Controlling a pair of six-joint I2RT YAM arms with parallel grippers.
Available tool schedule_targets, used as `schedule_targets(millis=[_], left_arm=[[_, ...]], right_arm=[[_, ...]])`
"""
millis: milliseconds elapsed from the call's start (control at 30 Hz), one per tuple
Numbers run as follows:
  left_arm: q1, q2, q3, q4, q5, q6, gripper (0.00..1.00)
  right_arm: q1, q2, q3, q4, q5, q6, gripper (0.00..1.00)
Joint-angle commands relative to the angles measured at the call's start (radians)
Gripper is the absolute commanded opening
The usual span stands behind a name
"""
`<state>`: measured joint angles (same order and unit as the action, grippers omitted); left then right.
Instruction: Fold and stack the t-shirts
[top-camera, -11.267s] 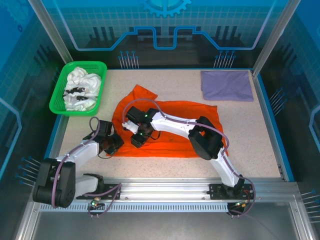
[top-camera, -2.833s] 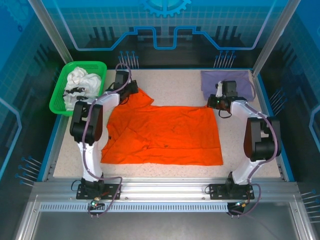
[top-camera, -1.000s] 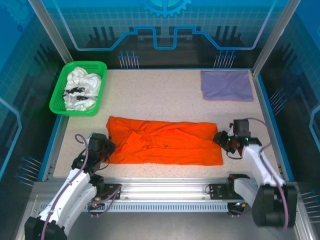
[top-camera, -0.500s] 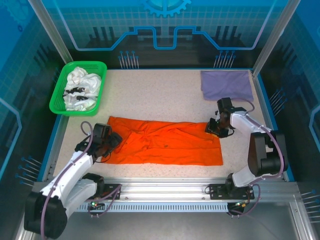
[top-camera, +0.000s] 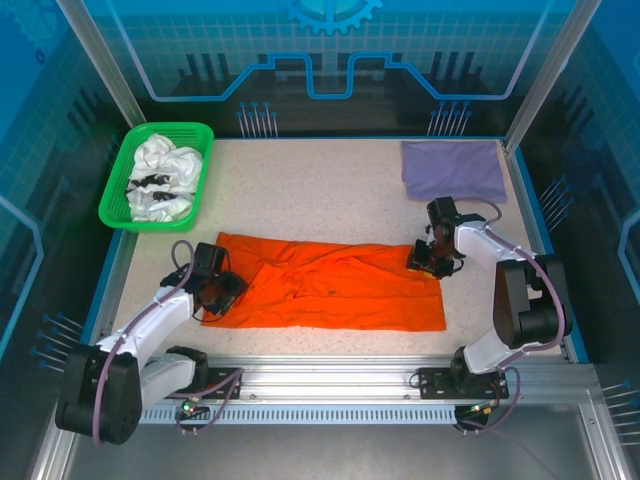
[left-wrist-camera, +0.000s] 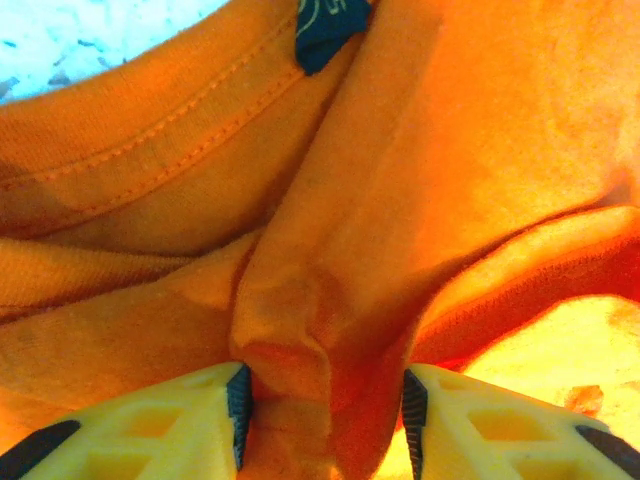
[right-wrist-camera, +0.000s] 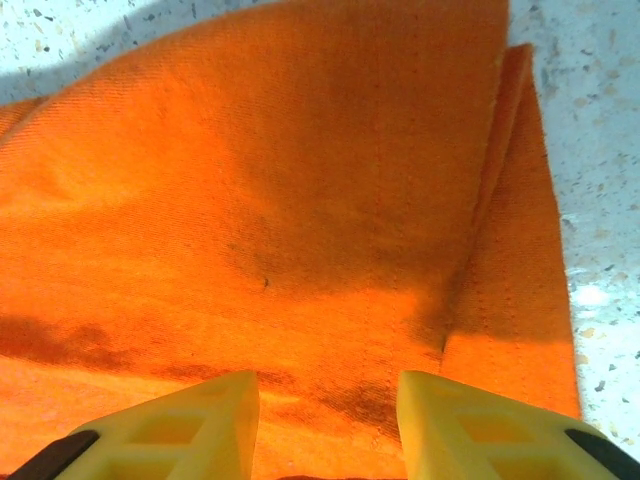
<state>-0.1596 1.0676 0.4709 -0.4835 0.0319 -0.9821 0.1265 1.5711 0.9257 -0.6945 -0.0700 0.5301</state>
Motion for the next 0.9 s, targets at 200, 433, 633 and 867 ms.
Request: schedule_targets(millis=[200, 433, 633, 867], left_arm=[[0.006, -0.038, 0.05, -0.043, -0.019, 0.047, 0.16], [0.005, -0.057, 0.071, -0.076, -0.028, 0.094, 0.04], [0.003, -0.069, 0.074, -0.09, -0.033, 0.146, 0.0], [0.003, -0.089, 0.059, -0.083, -0.03, 0.152, 0.0]], right_arm=[[0.01, 0.033, 0.008, 0.002, 0.012, 0.0, 0.43], [0.01, 0.009, -0.008, -0.001, 0.012, -0.003, 0.43], [-0.001, 0.006, -0.016, 0.004, 0.004, -0.002, 0.39], [-0.002, 0.021, -0.004, -0.013, 0.027, -0.009, 0.38]])
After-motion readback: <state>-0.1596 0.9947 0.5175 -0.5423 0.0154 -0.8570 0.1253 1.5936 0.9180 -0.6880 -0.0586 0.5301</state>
